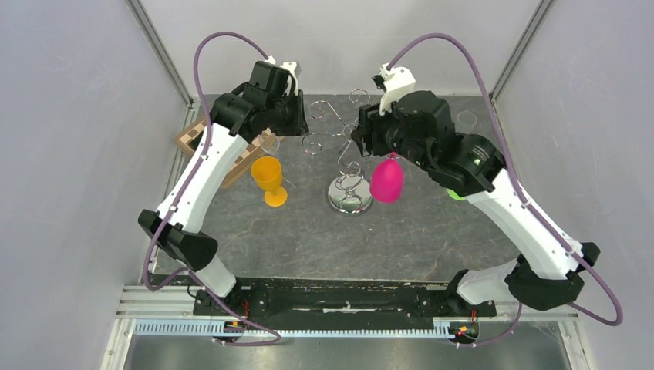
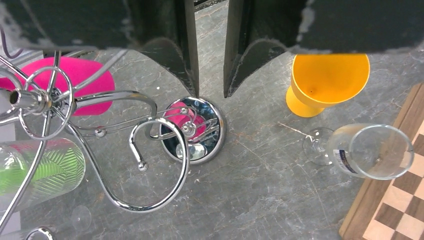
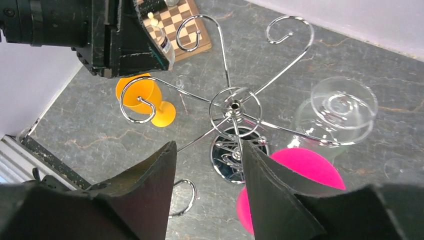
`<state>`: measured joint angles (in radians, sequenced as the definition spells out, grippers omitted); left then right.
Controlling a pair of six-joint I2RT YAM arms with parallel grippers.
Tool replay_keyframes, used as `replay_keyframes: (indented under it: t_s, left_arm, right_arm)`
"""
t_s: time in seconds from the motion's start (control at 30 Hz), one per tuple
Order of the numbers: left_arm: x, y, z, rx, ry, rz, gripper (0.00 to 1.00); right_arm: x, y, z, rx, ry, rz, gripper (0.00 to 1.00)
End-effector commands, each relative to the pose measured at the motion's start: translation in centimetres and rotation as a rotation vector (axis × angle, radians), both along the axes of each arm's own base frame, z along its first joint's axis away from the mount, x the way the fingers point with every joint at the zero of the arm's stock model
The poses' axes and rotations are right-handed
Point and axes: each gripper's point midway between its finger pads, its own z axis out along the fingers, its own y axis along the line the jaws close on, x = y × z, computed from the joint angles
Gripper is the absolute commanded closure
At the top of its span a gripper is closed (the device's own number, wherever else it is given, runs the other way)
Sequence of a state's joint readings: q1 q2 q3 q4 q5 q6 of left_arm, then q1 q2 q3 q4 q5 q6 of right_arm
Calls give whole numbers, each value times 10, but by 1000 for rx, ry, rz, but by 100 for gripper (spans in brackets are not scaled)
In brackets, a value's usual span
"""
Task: Take the wine glass off the wine glass rack
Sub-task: Adjust the wine rack at the center of the board, then pick up the wine glass from the wine rack.
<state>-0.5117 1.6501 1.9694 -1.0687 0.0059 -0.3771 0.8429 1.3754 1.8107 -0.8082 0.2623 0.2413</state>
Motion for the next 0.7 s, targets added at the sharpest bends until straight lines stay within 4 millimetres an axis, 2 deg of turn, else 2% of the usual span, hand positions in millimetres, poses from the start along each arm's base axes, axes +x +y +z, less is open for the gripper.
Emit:
replay_keyframes:
  t_s: [0.0, 0.23, 0.37, 0.53, 0.67]
  left_arm:
    - [-10, 20, 23, 34, -85, 20, 65]
    - [-29, 43, 26, 62, -107, 68, 49]
    - [-43, 52, 23, 63, -107, 75, 34]
    - [-62, 63, 15, 60, -110, 76, 31]
    - [-82, 60, 9, 15, -119, 16, 31]
  right_arm:
    - [-15, -29, 49, 87, -94, -55, 44]
    - [-30, -55, 53, 111, -108, -92, 31]
    - [-37, -63, 47, 111, -91, -103, 26]
    - [-35, -75, 35, 112, -62, -150, 19]
    - [-24, -86, 30, 129, -27, -179, 18]
